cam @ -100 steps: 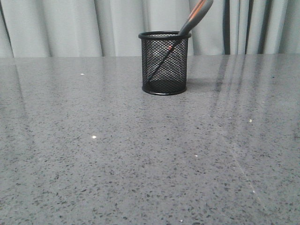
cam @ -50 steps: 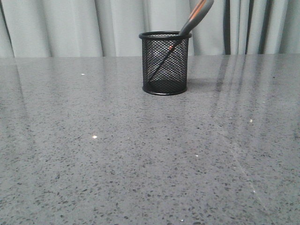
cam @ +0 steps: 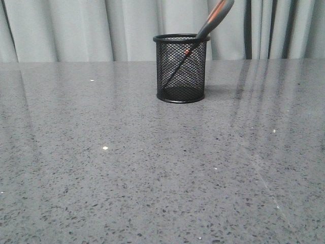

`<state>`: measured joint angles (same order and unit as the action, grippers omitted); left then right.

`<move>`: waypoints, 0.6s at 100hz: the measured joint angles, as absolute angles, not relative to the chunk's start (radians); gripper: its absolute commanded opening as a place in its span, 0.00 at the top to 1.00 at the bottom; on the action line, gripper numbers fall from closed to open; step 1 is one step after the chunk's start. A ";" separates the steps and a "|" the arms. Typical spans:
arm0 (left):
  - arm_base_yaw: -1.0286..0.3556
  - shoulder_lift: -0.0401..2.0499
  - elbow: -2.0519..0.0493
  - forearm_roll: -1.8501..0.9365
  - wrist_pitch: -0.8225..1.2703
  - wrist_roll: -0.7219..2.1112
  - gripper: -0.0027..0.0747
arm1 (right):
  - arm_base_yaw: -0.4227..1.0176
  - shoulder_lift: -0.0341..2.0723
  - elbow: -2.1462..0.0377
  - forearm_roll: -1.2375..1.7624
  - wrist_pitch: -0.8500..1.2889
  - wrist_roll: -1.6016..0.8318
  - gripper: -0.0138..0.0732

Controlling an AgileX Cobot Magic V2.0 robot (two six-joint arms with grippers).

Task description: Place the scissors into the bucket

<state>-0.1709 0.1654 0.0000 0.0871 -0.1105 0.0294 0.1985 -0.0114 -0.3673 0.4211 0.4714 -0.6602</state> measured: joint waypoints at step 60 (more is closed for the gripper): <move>-0.127 -0.002 0.000 0.101 0.348 0.040 0.99 | 0.198 -0.011 -0.366 0.423 0.471 -0.660 0.90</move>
<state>-0.1268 -0.0019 0.0000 0.1009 0.3479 0.0399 0.1985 -0.0114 -0.3657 0.4225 0.4714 -0.6602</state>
